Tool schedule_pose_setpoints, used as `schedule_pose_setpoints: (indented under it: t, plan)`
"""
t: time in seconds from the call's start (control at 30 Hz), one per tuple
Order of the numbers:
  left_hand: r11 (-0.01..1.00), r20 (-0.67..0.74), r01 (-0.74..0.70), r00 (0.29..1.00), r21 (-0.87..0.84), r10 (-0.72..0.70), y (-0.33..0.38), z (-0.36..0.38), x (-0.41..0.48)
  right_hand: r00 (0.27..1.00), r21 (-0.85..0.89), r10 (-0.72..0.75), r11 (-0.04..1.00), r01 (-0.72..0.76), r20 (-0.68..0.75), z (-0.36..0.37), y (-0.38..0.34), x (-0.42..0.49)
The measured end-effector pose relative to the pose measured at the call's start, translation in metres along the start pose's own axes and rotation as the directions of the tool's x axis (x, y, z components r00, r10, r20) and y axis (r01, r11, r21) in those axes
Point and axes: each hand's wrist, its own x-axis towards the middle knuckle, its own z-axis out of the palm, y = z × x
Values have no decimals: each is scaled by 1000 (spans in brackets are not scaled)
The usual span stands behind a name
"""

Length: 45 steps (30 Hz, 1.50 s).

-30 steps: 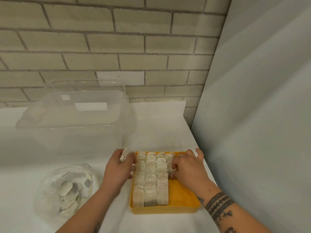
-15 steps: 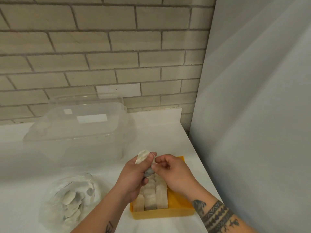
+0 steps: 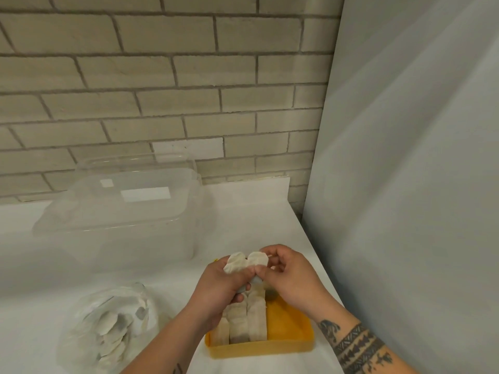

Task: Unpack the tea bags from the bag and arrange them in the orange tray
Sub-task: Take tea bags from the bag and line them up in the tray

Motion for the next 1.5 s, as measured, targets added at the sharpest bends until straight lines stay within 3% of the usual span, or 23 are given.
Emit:
schedule_pose_setpoints:
  t: [0.13,0.33,0.5,0.7,1.1,1.3,1.5]
  plan:
    - [993,-36,-33,999,115,37,-1,-1,3,997,-135,-48,989,55,54,-8,1,12]
    - [932,-315,-48,934,360,169,-10,-28,19,1000,-377,7,926,-1,14,-37,8,31]
    - [817,-388,74,902,572,189,-29,-45,24,979,-654,12,746,127,204,-25,25,31]
    - [794,-391,140,911,592,130,-45,-48,26,951,-753,2,612,243,309,-6,44,30]
    - [803,-402,154,909,575,113,-48,-47,27,983,-843,-170,515,153,75,6,50,22]
    - [797,-403,155,908,583,118,-48,-46,28,964,-900,-151,353,257,217,15,55,20]
    - [795,-398,154,910,587,118,-46,-45,26,966,-910,-128,329,254,223,19,55,22]
